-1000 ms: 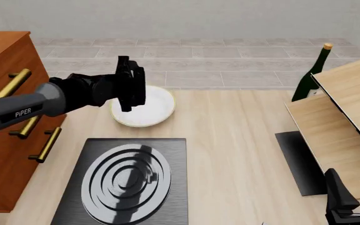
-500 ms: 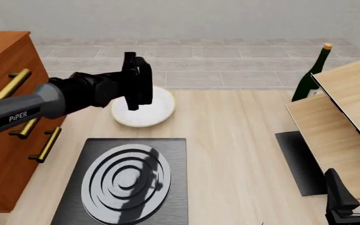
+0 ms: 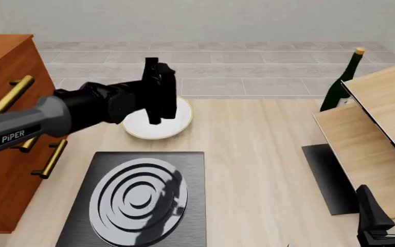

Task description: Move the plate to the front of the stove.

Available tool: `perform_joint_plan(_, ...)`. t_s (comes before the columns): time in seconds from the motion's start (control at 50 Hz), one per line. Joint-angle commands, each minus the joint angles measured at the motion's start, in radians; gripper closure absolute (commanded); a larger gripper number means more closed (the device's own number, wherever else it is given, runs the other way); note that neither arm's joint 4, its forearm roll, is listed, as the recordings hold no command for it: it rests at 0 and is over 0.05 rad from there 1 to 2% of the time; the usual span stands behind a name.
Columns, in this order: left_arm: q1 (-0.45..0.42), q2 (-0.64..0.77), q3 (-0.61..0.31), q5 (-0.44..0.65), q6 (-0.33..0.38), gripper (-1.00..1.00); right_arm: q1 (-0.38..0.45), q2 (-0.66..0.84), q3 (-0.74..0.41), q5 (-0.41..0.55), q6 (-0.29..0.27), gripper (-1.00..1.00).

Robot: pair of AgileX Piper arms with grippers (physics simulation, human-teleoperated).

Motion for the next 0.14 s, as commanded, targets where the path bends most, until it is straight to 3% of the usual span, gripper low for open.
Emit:
perform_joint_plan(0.02,-0.036,-0.031,0.035,-0.017,-0.002,-1.0,0.0,0.0,0.0,0.0,0.0,-1.0)
perform_joint_plan(0.14,-0.052,-0.055,0.051,-0.023,-0.002,-1.0,0.0,0.0,0.0,0.0,0.0,-1.0)
